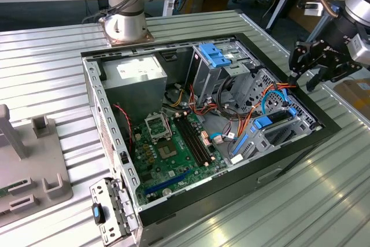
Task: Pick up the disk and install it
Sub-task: 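Insert the first disk wire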
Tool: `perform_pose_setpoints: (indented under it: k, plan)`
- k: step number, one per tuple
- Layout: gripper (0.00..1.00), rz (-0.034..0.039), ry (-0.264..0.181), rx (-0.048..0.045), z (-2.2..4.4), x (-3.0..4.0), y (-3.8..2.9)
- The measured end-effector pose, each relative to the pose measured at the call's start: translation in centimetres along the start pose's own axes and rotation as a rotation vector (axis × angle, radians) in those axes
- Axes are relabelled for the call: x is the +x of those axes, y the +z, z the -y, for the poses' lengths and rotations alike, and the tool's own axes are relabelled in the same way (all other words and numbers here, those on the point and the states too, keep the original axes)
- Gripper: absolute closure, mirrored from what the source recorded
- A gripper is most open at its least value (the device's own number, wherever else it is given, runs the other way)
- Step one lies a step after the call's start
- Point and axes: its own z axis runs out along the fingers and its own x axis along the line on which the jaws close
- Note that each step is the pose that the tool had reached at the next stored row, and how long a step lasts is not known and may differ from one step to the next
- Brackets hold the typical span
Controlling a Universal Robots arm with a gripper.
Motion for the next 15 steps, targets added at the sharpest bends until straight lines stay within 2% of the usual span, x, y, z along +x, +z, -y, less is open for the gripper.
perform_pose_setpoints:
  k: [2,5,9,15]
  plan:
    - [0.5,0.0005,-0.023,0.0012,-0.01,0.0,0.06]
    - [0.5,0.0008,-0.028,0.0013,-0.17,-0.17,0.06]
    - [0.5,0.0037,-0.064,0.0015,-0.21,-0.15,0.19]
    - [0.51,0.0041,-0.068,0.0014,-0.21,-0.14,0.19]
